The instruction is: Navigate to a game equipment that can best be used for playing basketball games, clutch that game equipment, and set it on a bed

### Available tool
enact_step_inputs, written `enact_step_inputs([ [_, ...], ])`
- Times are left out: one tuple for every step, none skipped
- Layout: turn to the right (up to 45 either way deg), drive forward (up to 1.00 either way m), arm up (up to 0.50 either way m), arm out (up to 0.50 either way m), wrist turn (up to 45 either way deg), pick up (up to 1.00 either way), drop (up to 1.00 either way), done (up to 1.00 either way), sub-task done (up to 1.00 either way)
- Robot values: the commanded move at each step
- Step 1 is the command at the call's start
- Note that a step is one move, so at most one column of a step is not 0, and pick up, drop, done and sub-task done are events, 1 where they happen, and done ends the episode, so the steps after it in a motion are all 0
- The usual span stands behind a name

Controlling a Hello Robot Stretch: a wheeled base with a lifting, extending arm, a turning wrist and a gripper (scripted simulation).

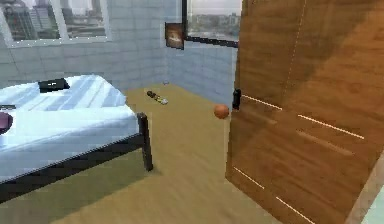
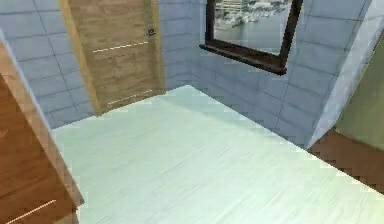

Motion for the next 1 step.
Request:
enact_step_inputs([
  [0.0,1.0,0.0,0.0,0.0,0.0,0.0,0.0,0.0],
])
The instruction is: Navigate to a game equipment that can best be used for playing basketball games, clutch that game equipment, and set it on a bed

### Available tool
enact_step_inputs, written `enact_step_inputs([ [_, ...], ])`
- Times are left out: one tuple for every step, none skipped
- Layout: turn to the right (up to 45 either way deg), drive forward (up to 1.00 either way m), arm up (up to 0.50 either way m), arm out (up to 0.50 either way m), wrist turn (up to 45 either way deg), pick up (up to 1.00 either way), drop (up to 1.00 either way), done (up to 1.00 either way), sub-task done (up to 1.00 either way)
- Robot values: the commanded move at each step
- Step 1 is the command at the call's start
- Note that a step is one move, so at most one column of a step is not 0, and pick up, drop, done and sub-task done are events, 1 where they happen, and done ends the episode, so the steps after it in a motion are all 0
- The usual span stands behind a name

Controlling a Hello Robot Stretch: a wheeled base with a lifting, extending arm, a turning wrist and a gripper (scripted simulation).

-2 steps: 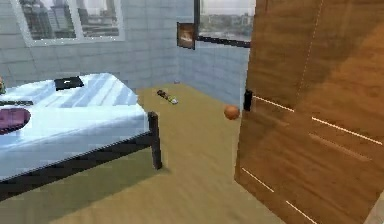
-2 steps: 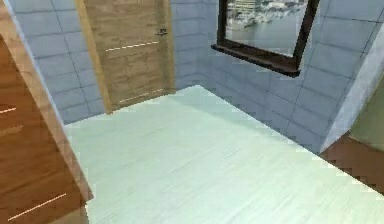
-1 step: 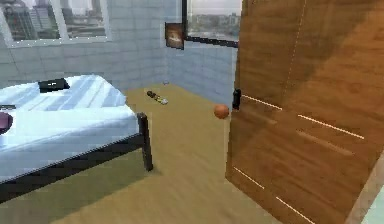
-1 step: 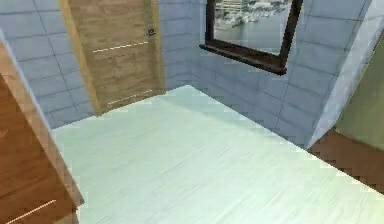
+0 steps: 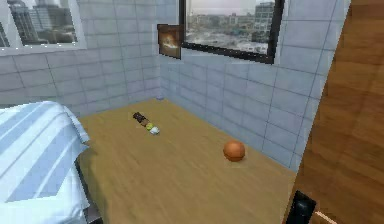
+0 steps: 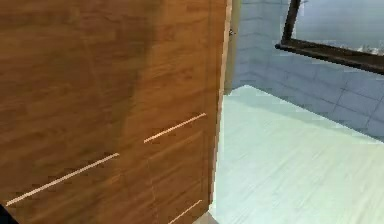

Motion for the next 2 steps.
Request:
enact_step_inputs([
  [0.0,0.45,0.0,0.0,0.0,0.0,0.0,0.0,0.0],
  [30.0,0.0,0.0,0.0,0.0,0.0,0.0,0.0,0.0],
])
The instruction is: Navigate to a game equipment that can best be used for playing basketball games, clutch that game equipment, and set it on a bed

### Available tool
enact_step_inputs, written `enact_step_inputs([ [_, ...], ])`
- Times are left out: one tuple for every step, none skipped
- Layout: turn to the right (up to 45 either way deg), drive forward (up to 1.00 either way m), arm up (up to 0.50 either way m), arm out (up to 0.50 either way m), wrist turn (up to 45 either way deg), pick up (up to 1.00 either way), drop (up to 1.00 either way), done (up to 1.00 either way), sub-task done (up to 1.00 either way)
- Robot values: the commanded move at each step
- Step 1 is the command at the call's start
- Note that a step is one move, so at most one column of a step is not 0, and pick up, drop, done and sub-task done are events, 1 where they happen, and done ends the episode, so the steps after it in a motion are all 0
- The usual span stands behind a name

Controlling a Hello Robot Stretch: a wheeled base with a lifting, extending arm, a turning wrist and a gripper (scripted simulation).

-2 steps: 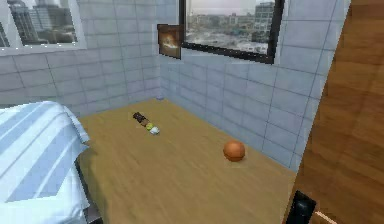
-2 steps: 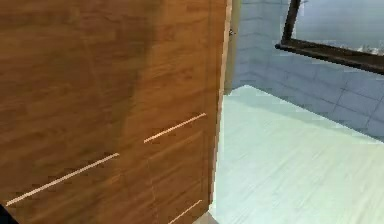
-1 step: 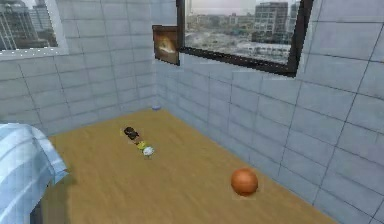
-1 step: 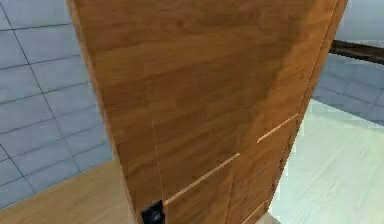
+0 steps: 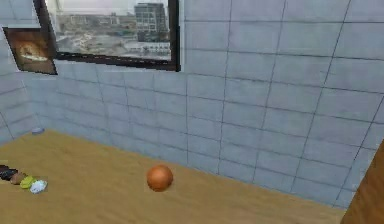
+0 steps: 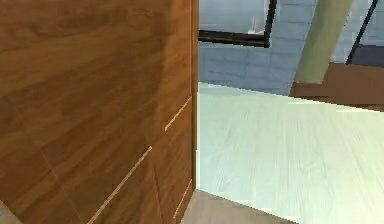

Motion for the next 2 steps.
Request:
enact_step_inputs([
  [0.0,0.5,0.0,0.0,0.0,0.0,0.0,0.0,0.0],
  [-45.0,0.0,0.0,0.0,0.0,0.0,0.0,0.0,0.0],
])
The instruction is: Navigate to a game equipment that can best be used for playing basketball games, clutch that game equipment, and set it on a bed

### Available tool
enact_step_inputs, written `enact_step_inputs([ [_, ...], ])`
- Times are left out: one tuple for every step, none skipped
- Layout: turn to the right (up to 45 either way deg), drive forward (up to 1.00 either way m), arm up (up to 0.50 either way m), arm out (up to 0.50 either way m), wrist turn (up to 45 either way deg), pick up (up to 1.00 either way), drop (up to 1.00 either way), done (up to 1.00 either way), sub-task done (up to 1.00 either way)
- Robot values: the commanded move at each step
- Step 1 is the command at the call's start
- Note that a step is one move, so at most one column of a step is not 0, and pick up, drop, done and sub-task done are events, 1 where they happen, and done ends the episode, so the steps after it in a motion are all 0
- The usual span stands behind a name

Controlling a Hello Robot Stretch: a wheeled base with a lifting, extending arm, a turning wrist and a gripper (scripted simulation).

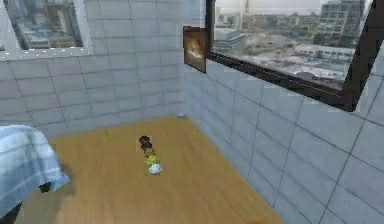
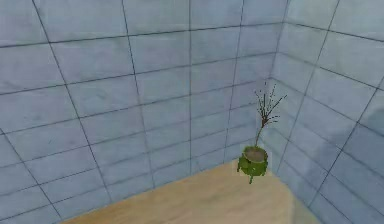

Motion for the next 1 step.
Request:
enact_step_inputs([
  [-45.0,0.0,0.0,0.0,0.0,0.0,0.0,0.0,0.0],
])
